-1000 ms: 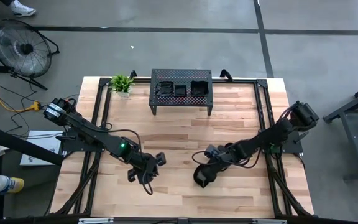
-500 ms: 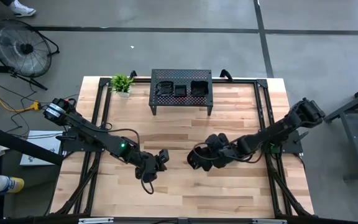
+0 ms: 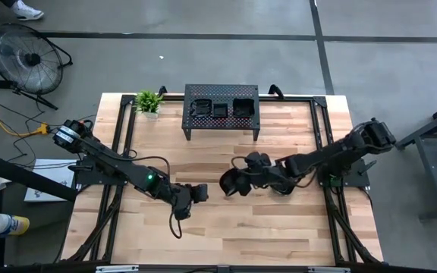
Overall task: Pick & Place Mini shaped plates
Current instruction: Stack the leaf-shaped plate on top of the leaf-shaped plate on the shelf
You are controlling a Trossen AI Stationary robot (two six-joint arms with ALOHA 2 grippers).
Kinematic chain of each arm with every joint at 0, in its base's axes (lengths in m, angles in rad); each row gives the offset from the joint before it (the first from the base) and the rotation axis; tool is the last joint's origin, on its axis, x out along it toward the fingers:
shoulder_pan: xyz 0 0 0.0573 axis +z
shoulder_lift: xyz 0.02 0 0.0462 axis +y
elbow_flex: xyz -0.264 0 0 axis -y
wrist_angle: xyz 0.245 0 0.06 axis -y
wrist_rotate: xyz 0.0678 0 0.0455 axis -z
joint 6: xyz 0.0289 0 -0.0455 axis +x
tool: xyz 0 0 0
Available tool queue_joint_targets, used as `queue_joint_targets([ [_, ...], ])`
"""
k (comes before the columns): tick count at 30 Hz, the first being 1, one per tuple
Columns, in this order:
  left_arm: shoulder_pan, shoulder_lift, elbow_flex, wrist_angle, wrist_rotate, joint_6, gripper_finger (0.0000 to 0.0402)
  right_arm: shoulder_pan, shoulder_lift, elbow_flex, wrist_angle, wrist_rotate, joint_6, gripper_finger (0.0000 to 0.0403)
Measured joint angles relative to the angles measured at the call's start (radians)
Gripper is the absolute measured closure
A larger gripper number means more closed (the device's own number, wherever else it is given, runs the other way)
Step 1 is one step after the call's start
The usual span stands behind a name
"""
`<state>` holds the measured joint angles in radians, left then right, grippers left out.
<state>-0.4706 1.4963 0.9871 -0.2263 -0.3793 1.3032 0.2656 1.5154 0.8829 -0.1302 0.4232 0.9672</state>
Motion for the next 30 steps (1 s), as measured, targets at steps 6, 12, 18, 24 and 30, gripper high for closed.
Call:
queue_joint_targets([
  [6, 0.0, 0.009, 0.0, 0.023, -0.056, 0.081, 0.0348, -0.049, 0.0, 0.0, 0.06, -0.031, -0.008, 0.0403],
  [12, 0.013, 0.029, 0.0, 0.054, -0.091, 0.126, 0.0348, -0.083, 0.0, 0.0, 0.108, -0.062, -0.032, 0.0403],
  [18, 0.055, 0.029, 0.0, 0.059, -0.08, 0.133, 0.0348, -0.103, 0.0, 0.0, 0.114, -0.098, -0.034, 0.0403],
  [24, 0.1, 0.029, 0.0, 0.061, -0.014, 0.134, 0.0316, -0.116, 0.0, 0.0, 0.126, -0.106, -0.052, 0.0403],
  [30, 0.097, 0.029, 0.0, 0.101, -0.013, 0.155, 0.0235, -0.129, 0.0, 0.0, 0.121, -0.123, -0.06, 0.0403],
])
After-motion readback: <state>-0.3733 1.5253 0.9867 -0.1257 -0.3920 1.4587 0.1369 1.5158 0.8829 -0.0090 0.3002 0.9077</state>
